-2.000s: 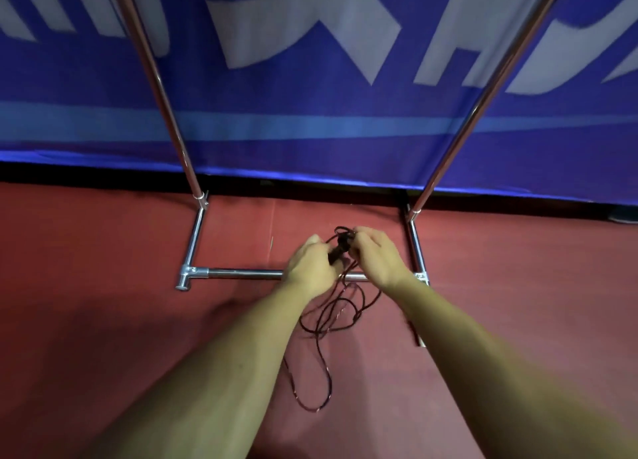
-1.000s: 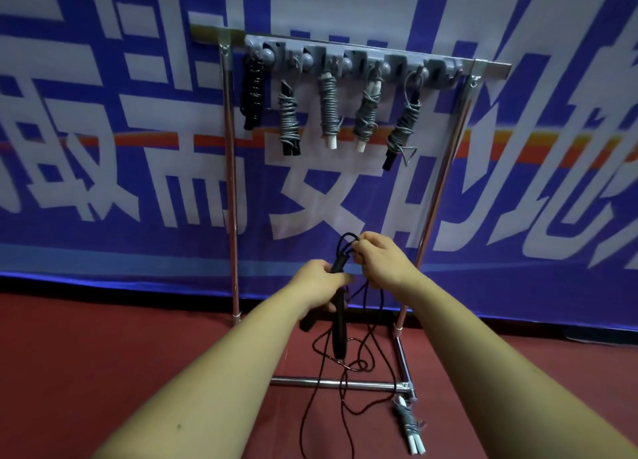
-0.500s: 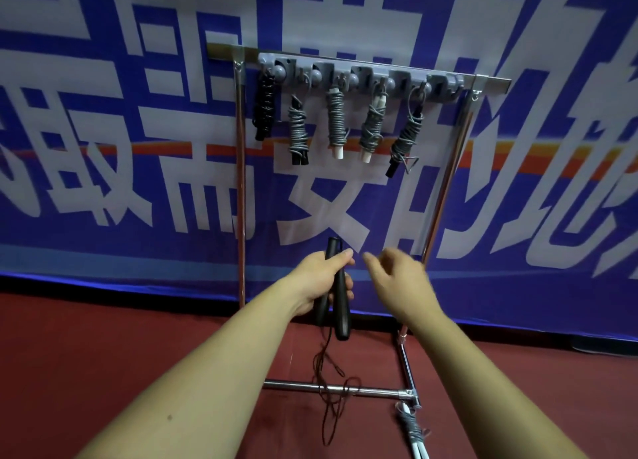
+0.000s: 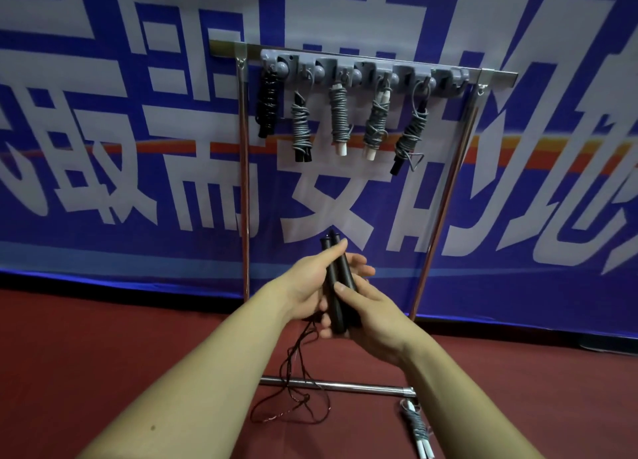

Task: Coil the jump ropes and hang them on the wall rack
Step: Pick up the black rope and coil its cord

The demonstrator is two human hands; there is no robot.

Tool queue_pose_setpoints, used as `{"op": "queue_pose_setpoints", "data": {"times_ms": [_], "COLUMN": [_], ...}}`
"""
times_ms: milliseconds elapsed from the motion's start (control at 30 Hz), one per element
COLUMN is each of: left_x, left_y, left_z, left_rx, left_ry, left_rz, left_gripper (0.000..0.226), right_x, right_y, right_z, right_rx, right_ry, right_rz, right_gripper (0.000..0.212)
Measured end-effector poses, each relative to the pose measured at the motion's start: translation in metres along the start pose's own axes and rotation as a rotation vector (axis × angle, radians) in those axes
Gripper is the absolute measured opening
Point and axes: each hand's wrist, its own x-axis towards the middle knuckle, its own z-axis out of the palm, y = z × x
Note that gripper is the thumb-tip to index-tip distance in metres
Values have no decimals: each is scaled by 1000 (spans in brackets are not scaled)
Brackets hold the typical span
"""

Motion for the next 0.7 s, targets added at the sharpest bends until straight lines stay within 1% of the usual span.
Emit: {"op": "queue_pose_setpoints", "data": {"times_ms": [67, 100, 133, 200, 267, 300, 333, 367, 400, 433, 467, 500, 533, 567, 600, 633, 667, 700], "left_x": [1, 1, 1, -2, -7, -11, -13, -13, -9, -4, 1, 6, 9, 8, 6, 3, 3, 2], "left_y": [6, 8, 10, 11, 14, 17, 20, 23, 24, 24, 22, 18, 12, 5, -2, -9, -19, -26], "left_z": [2, 4, 7, 15, 19, 18, 17, 14, 11, 8, 6, 3, 3, 7, 13, 19, 24, 30], "left_rx": [-113, -116, -82, 27, 114, 154, 221, 323, 450, 572, 629, 589, 453, 278, 139, 68, 72, 84], "left_ry": [43, 67, 69, 4, -109, -135, -115, -27, 117, 294, 428, 465, 403, 299, 207, 142, 113, 105], "left_rz": [52, 79, 97, 93, 37, 9, -19, -32, -16, 37, 126, 208, 250, 223, 153, 80, 21, -13], "left_gripper": [38, 34, 33, 34, 40, 48, 60, 74, 85, 88, 82, 68, 54, 46, 45, 49, 51, 51], "right_x": [-2, -4, -5, -7, -8, -8, -9, -10, -12, -14, -16, -17, -17, -18, -18, -18, -18, -16], "right_y": [3, 4, 4, 1, -2, -4, -5, -6, -8, -9, -11, -13, -15, -17, -19, -23, -28, -33], "right_z": [-3, -5, -6, -6, -6, -6, -7, -9, -13, -17, -21, -25, -27, -29, -29, -27, -27, -26], "right_rx": [38, 58, 83, 154, 214, 237, 272, 306, 330, 345, 354, 362, 365, 369, 362, 351, 339, 311], "right_ry": [-57, -83, -112, -150, -128, -123, -129, -136, -146, -171, -215, -279, -344, -408, -465, -499, -495, -447], "right_rz": [20, 33, 40, 38, 21, 8, -1, -3, 4, 14, 37, 65, 91, 108, 119, 124, 126, 124], "right_gripper": [33, 33, 33, 29, 24, 22, 24, 31, 39, 47, 56, 64, 64, 58, 54, 56, 60, 62]}}
